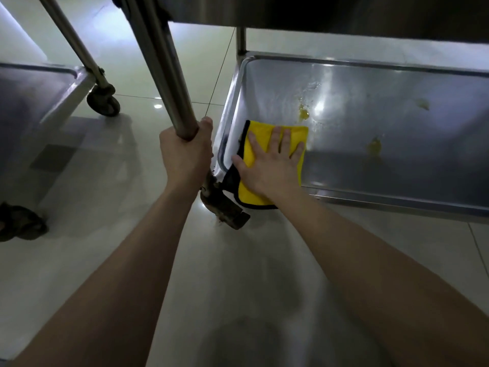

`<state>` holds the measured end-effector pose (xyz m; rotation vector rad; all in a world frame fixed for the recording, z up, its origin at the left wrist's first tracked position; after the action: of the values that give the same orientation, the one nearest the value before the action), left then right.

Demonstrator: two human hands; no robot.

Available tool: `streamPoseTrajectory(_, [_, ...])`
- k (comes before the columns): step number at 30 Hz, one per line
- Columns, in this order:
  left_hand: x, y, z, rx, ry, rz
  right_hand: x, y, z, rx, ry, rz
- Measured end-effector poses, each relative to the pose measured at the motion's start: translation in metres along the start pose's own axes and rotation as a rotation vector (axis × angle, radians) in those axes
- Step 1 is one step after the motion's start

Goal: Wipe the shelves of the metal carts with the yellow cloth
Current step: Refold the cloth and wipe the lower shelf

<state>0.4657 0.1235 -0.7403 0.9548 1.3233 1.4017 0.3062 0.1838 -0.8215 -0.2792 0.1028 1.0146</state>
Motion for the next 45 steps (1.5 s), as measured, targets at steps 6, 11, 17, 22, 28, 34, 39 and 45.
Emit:
streamPoseTrajectory(6, [0.000,-0.002,-0.002,0.042,-0.006,-0.032,-0.088,-0.024,-0.016,-0.043,-0.057,-0.008])
streamPoseTrajectory(11, [0.003,-0.001,-0.002,0.025,-0.003,-0.026,-0.075,-0.031,-0.018,-0.050,-0.022,-0.028])
streamPoseTrajectory(17, [0.012,0.005,0.001,0.013,-0.015,0.007,-0.054,-0.021,-0.005,-0.091,-0.084,0.003])
streamPoseTrajectory(22, [0.011,0.009,0.002,-0.012,-0.047,0.025,-0.028,0.082,0.010,-0.076,-0.017,-0.098])
streamPoseTrajectory(28, [0.016,0.005,0.001,-0.011,-0.041,0.018,-0.001,0.184,0.032,-0.002,-0.015,-0.268])
streamPoseTrajectory(34, [0.020,0.000,-0.001,0.020,-0.030,-0.006,-0.023,0.101,0.018,0.031,0.051,-0.226])
streamPoseTrajectory(39, [0.018,-0.002,0.000,0.012,-0.013,-0.010,-0.048,-0.025,-0.002,-0.057,0.016,-0.020])
streamPoseTrajectory(45, [0.019,0.000,0.000,0.016,-0.035,0.001,-0.046,-0.005,0.002,-0.117,0.023,-0.018])
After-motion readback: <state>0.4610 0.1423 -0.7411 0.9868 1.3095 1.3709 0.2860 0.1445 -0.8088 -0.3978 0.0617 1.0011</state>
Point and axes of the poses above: each hand's wrist, its own x-axis away from the middle knuckle, its own z-axis out of the back of the hand, y = z × x, the point moved 2 cm from there along -x, towards the middle knuckle, and after that the axes turned 15 degrees about y, right-handed, at the moved point
